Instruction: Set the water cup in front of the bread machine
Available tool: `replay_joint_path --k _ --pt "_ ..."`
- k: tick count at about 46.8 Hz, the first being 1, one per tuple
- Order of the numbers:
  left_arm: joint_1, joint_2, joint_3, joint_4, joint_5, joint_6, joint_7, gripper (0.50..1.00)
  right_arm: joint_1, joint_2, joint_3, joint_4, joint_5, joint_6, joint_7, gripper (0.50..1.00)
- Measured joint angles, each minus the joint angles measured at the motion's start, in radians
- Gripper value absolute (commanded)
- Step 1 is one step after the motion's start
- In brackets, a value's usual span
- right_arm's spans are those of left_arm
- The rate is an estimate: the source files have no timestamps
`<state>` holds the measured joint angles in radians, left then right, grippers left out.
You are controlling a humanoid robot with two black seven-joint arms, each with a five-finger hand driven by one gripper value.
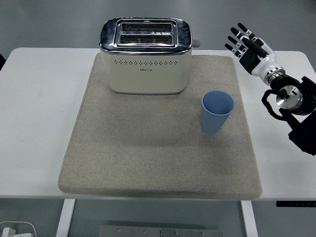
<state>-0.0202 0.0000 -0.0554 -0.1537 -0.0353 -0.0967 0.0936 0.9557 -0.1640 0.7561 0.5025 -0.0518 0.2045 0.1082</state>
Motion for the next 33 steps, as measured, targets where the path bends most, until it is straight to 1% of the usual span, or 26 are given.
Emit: replay_joint_path --k 8,13,20,27,33 --pt "0.000 0.000 0.000 0.000 0.000 0.000 0.000 1.000 -0.002 -0.019 -0.004 0.000 -0.002 0.010 -0.001 0.919" --pt "0.000 0.000 0.000 0.000 0.000 0.000 0.000 1.000 -0.013 -0.034 -0.005 0.002 -0.003 0.041 -0.002 0.915" --pt "0.000 0.000 0.000 0.000 0.000 0.000 0.000 1.000 -0.033 -0.071 -0.005 0.003 -0.001 0.070 -0.003 0.913" --pt "0.000 0.000 0.000 0.000 0.000 0.000 0.000 1.000 -0.074 -0.134 -0.005 0.011 -0.001 0.157 -0.003 0.915" --pt "0.000 0.000 0.000 0.000 0.000 0.000 0.000 1.000 -0.107 -0.180 -0.005 0.018 -0.006 0.209 -0.003 0.915"
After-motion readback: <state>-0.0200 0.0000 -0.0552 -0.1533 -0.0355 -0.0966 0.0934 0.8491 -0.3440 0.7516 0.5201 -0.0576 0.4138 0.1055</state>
